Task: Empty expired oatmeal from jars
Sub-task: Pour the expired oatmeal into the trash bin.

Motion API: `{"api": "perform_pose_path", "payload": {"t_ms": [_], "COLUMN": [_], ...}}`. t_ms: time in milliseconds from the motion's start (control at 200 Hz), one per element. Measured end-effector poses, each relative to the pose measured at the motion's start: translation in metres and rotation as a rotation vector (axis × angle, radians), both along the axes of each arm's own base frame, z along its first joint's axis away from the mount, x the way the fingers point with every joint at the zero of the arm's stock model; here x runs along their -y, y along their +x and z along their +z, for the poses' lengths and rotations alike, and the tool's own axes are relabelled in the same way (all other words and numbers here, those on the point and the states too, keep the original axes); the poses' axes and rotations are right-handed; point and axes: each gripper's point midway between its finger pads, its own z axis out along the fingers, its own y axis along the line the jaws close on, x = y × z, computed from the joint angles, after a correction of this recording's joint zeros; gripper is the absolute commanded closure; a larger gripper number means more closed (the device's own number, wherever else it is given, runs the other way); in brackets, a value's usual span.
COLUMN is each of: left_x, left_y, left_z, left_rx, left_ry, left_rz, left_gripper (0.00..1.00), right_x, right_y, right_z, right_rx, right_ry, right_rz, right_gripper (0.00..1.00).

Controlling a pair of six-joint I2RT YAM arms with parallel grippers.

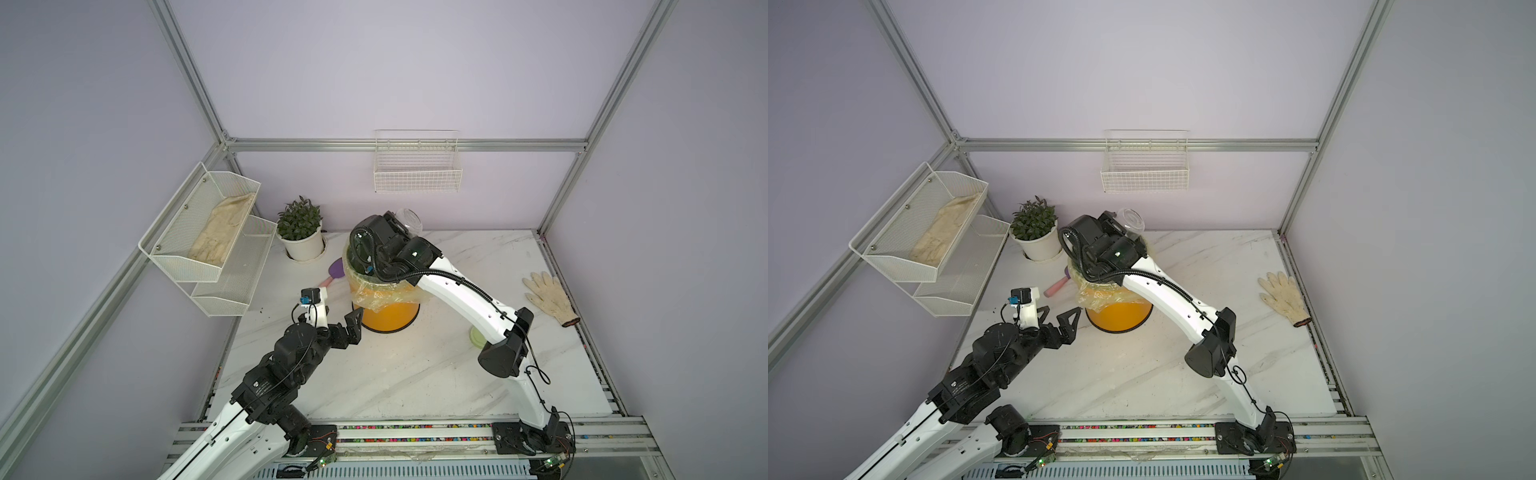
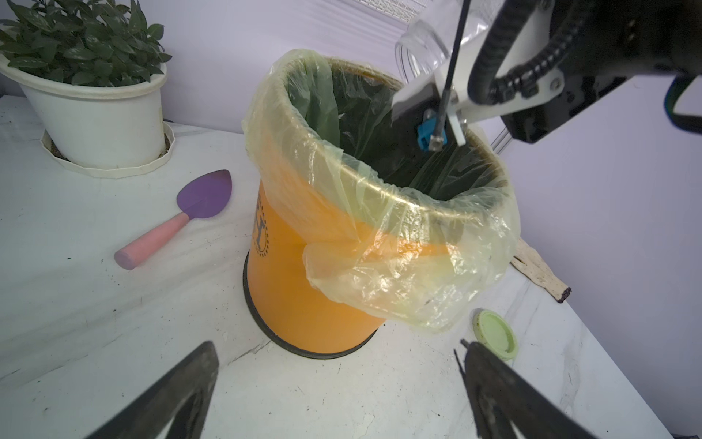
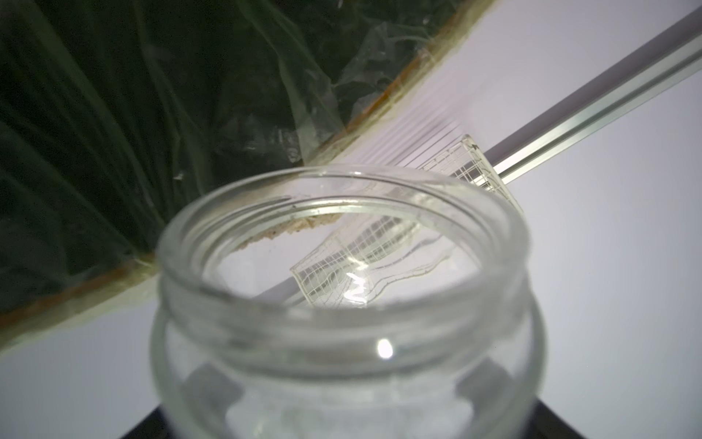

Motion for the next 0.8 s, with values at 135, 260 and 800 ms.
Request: {"api": "perform_pose_path", "payload": {"t_ms": [135,260,800], "left_x": [0.001,-0.002,0.000], "left_y": [0.000,-0.003,-0.001], "left_z": [-0.003,0.003,0.009], "left_rx": [-0.012,0.008,0.012], "left_ry": [0.008,-0.006,-0.009], "left_rz": [-0.001,0.000,0.000], "left_gripper": [0.00,0.00,0.00], "right_x": [0.002,0.014,0.014], "right_y": [0.002,-0.012,-0.023], "right_z": [0.019,-0.010,0.000], "right_rx": [0.058,-0.019,-0.038], "right_ry": [0.059,0.022,0.105], "right_rz": [-0.011,-0.030,-0.024], "right_gripper": [0.98,0.98,0.97]}}
